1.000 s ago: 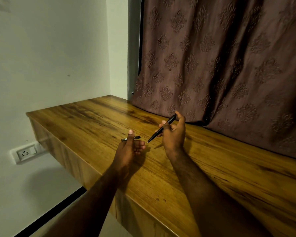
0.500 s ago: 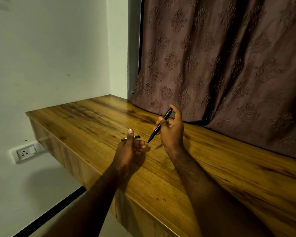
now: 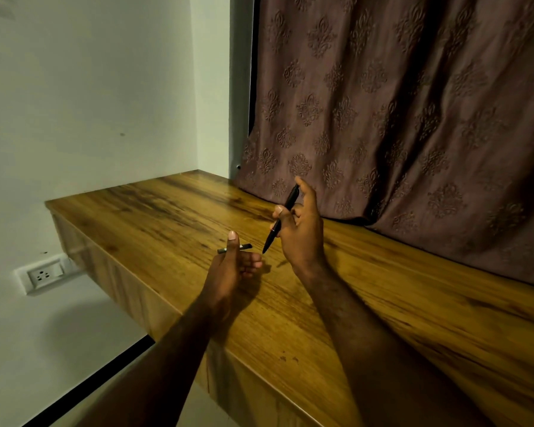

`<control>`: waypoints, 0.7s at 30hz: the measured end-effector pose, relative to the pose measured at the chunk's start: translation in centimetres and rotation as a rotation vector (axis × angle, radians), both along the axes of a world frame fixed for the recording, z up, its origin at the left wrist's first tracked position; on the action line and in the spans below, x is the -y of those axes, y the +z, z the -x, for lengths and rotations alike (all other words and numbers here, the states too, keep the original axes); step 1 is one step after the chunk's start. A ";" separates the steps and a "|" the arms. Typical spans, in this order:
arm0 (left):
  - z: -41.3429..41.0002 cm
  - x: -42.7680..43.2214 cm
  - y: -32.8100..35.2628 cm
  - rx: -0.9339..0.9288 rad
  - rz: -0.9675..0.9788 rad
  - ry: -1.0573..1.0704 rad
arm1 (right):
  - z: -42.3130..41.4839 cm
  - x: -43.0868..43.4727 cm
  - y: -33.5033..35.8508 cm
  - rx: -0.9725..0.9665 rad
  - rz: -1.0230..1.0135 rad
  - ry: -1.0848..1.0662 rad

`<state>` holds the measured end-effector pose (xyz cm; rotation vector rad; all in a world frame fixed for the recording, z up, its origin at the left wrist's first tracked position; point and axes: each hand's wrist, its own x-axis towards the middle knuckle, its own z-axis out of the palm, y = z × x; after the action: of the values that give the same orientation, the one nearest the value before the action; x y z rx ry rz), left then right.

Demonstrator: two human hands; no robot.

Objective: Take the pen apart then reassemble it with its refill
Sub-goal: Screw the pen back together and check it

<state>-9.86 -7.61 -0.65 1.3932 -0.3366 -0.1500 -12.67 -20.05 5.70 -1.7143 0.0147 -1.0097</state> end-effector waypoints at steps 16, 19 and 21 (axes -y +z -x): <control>-0.2 -0.3 -0.2 0.008 -0.008 -0.045 | 0.7 -0.3 1.0 -0.055 0.111 0.010; -0.2 -0.3 -0.2 0.014 -0.012 -0.042 | 0.7 -0.1 0.8 -0.041 0.142 -0.018; -0.1 -0.3 -0.1 0.012 -0.007 -0.042 | 0.7 0.0 0.7 -0.034 0.154 -0.033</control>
<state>-9.71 -7.29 -0.76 1.3948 -0.3755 -0.1776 -13.41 -20.08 6.42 -1.8767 -0.0138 -1.0278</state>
